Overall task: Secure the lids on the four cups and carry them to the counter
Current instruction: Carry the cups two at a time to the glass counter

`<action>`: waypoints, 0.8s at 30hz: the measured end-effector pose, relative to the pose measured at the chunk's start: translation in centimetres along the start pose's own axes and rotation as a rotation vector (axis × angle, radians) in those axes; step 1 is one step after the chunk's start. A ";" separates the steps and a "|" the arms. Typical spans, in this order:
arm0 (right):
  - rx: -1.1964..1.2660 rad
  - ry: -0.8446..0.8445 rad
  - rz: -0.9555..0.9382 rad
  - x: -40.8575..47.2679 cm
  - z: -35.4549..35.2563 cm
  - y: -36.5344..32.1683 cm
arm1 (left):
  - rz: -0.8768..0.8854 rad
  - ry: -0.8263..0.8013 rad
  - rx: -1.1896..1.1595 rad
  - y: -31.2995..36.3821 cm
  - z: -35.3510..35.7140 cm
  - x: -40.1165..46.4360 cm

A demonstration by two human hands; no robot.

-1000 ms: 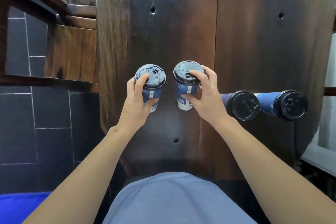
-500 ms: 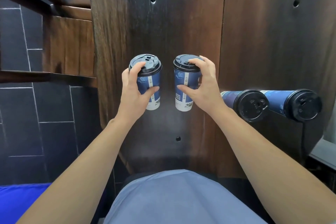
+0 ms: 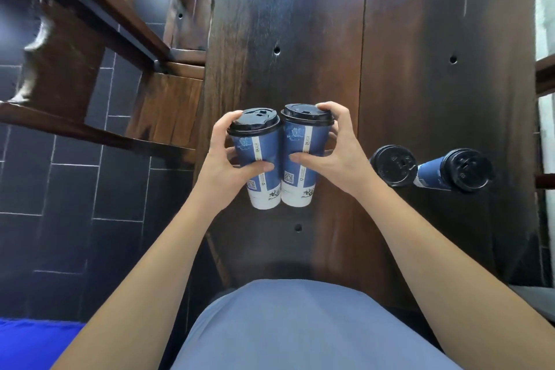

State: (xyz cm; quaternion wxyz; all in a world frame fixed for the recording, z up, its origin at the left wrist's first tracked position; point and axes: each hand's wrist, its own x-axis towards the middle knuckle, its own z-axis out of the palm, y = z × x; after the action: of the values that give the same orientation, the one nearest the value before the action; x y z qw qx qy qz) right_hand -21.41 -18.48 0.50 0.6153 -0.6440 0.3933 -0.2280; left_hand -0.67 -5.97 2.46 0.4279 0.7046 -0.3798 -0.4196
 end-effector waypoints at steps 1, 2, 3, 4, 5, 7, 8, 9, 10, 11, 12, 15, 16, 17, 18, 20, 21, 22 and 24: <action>0.021 -0.029 0.005 -0.7 0.0 -0.5 | 0.004 0.006 -0.019 0.4 -0.2 -1.1; 0.041 -0.062 0.010 -1.3 0.0 -0.9 | 0.006 0.011 -0.044 0.6 -0.4 -2.2; 0.056 -0.096 0.011 -2.0 0.2 -1.3 | 0.003 0.017 -0.069 0.9 -0.6 -3.3; 0.065 -0.130 0.011 -2.5 0.4 -1.6 | -0.004 0.025 -0.093 1.0 -0.9 -4.6; 0.068 -0.165 0.012 -3.0 0.7 -2.0 | -0.010 0.035 -0.118 1.1 -1.3 -5.8; 0.060 -0.237 0.009 -3.9 1.5 -2.9 | -0.015 0.056 -0.166 0.9 -2.3 -8.4; 0.048 -0.274 0.000 -4.2 2.1 -3.3 | -0.013 0.071 -0.183 0.8 -2.8 -9.7; 0.035 -0.310 -0.011 -4.5 2.7 -3.8 | -0.009 0.091 -0.195 0.7 -3.4 -10.9; 0.024 -0.341 -0.023 -4.8 3.4 -4.3 | -0.004 0.114 -0.206 0.5 -3.9 -12.0; 0.015 -0.369 -0.034 -5.1 4.2 -4.9 | 0.000 0.140 -0.220 0.4 -4.5 -13.1; 0.009 -0.393 -0.043 -5.3 5.1 -5.4 | 0.006 0.166 -0.232 0.3 -5.1 -14.1; -0.010 -0.456 -0.065 -5.8 8.1 -7.0 | 0.029 0.234 -0.230 -0.2 -7.3 -16.9; -0.020 -0.477 -0.070 -5.8 9.3 -7.5 | 0.035 0.257 -0.230 -0.5 -8.0 -17.8; -0.032 -0.499 -0.077 -5.9 10.6 -8.1 | 0.039 0.282 -0.235 -0.9 -8.9 -18.8; -0.046 -0.520 -0.085 -5.9 12.1 -8.7 | 0.045 0.307 -0.242 -1.2 -9.9 -19.7; -0.077 -0.560 -0.104 -6.0 15.5 -9.9 | 0.059 0.363 -0.248 -1.9 -12.1 -21.8; -0.089 -0.580 -0.115 -6.1 17.4 -10.5 | 0.064 0.392 -0.249 -2.4 -13.3 -22.9; -0.098 -0.596 -0.128 -6.3 19.5 -11.0 | 0.071 0.420 -0.248 -3.0 -14.7 -24.0; -0.101 -0.629 -0.152 -6.7 24.0 -12.0 | 0.081 0.482 -0.245 -4.5 -17.8 -26.3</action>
State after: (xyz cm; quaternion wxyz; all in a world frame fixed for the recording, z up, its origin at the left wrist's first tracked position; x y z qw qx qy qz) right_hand -3.94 0.74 10.12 0.6549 -0.7403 0.1456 -0.0435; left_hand 7.00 24.21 10.32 0.6044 0.7114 -0.2412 -0.2653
